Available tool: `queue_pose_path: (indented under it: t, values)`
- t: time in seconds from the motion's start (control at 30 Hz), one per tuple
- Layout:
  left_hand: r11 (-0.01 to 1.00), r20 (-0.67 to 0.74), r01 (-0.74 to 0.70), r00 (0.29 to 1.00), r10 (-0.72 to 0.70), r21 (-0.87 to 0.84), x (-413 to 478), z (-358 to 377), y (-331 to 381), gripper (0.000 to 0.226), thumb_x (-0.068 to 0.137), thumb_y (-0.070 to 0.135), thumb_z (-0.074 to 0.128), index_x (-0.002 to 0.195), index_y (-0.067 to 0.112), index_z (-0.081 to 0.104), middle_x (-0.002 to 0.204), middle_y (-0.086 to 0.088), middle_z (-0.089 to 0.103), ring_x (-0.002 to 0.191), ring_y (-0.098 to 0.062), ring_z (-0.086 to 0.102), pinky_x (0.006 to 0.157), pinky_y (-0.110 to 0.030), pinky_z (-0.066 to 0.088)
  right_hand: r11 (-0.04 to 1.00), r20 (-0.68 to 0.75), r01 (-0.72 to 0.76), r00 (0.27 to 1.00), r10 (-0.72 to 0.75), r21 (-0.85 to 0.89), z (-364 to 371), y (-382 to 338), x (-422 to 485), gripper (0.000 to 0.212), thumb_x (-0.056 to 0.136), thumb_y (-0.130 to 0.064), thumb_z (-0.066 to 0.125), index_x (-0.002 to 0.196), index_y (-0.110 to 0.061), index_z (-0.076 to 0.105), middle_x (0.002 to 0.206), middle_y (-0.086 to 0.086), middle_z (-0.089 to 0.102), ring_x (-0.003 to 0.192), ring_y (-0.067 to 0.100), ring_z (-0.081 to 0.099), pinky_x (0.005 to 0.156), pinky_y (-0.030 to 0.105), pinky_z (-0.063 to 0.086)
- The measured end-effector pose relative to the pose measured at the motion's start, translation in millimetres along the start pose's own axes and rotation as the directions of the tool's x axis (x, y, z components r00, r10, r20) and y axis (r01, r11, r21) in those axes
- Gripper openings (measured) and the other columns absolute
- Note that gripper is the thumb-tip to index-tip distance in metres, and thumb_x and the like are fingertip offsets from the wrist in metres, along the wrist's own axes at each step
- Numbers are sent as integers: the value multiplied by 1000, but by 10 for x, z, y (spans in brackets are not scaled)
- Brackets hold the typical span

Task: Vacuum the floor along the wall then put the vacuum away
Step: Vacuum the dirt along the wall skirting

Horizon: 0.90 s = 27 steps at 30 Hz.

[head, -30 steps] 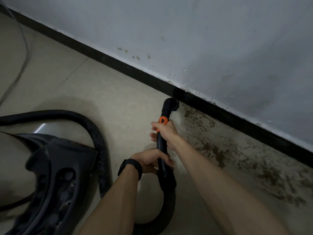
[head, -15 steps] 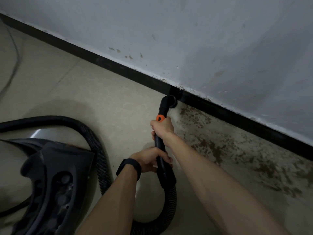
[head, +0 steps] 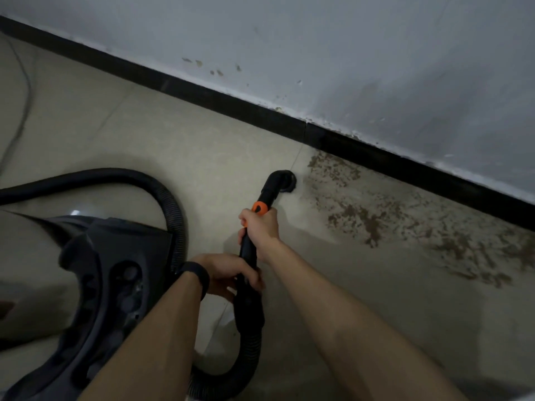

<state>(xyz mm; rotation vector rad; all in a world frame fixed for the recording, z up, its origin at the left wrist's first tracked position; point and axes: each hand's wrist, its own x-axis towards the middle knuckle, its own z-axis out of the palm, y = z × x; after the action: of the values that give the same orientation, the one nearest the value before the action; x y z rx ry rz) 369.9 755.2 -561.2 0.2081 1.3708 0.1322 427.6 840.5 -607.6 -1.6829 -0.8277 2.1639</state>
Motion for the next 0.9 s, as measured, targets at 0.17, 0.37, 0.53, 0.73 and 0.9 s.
queue_pose_path:
  t: [0.17, 0.37, 0.53, 0.73, 0.9]
  values:
    - [994, -13, 49, 999, -48, 95, -185, -68, -46, 21, 61, 16, 78, 82, 14, 75, 111, -7, 73, 114, -24, 67, 94, -39, 56, 993, 28, -60, 998, 57, 106, 46, -21, -157, 24, 81, -1, 60, 99, -11, 47, 53, 1, 47, 40, 17, 44, 44, 28, 44]
    - [990, 29, 135, 990, -136, 44, -376, -81, -486, 9, 69, 8, 72, 70, 17, 73, 105, -5, 74, 117, -25, 65, 99, -42, 53, 996, -35, -84, 996, 84, 14, 255, 421, -392, 51, 72, -15, 62, 121, -6, 50, 64, 7, 56, 43, 21, 54, 52, 37, 55]
    - [989, 115, 147, 982, -148, 16, -261, -107, -600, 16, 75, -1, 68, 69, 14, 69, 105, -9, 73, 117, -27, 66, 106, -46, 49, 992, -105, -27, 994, 14, -125, 305, 646, -346, 58, 63, -34, 62, 115, -15, 43, 85, 11, 65, 66, 29, 65, 70, 59, 61]
    - [990, 115, 101, 987, -112, 97, -181, 76, -346, 10, 63, 6, 72, 67, 15, 73, 108, -10, 74, 116, -27, 67, 101, -44, 52, 998, -129, -29, 991, 20, -63, 18, 374, -362, 50, 76, -19, 63, 122, -4, 50, 76, 9, 61, 44, 19, 55, 50, 34, 52]
    - [992, 71, 79, 994, -86, 97, -110, 228, -126, 10, 62, 8, 75, 71, 12, 75, 116, -11, 73, 114, -26, 68, 101, -44, 53, 999, -137, -14, 990, 10, -32, -158, 179, -298, 57, 75, -16, 63, 128, 4, 53, 71, 8, 59, 38, 17, 51, 44, 30, 49]
